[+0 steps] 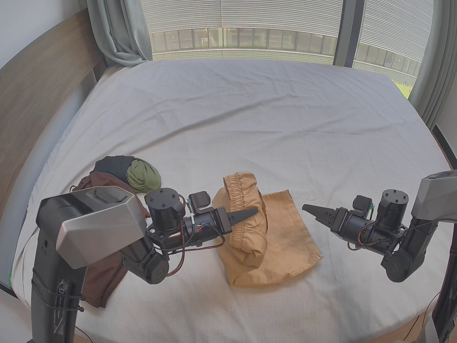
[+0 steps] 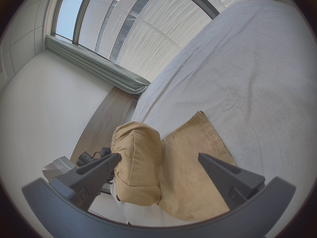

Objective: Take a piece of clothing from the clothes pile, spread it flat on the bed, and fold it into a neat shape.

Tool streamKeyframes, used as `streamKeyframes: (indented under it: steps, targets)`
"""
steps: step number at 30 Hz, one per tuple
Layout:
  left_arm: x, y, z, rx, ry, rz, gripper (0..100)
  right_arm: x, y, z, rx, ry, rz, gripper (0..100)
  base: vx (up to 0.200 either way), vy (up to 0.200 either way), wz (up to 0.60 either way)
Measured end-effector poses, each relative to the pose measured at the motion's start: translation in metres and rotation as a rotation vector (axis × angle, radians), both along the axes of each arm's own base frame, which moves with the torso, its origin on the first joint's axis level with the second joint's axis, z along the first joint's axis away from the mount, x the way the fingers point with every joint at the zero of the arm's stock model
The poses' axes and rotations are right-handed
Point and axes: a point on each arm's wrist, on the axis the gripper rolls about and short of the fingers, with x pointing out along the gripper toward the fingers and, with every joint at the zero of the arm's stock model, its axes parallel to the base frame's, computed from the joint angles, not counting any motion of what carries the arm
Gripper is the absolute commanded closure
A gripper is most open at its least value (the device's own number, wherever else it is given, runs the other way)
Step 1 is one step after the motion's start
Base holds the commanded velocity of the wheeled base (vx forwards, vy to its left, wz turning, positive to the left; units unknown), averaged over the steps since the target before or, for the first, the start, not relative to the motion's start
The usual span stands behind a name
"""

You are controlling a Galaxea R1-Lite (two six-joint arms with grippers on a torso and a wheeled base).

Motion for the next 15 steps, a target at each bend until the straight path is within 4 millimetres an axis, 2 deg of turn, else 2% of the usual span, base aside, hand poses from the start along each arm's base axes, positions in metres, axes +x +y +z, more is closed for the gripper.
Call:
streamKeyframes:
  steps: [6,15]
  targets:
    - [0.003,-0.013,-0.006,0.004,0.02,-0.019,100,0.002,-0.003,0.001,0.009,-0.001,-0.011,0,0.0,0.0,0.0]
    - [0.004,-0.019,-0.022,0.019,0.043,-0.031,100,0.003,-0.003,0.002,0.01,-0.004,-0.012,0,0.0,0.0,0.0]
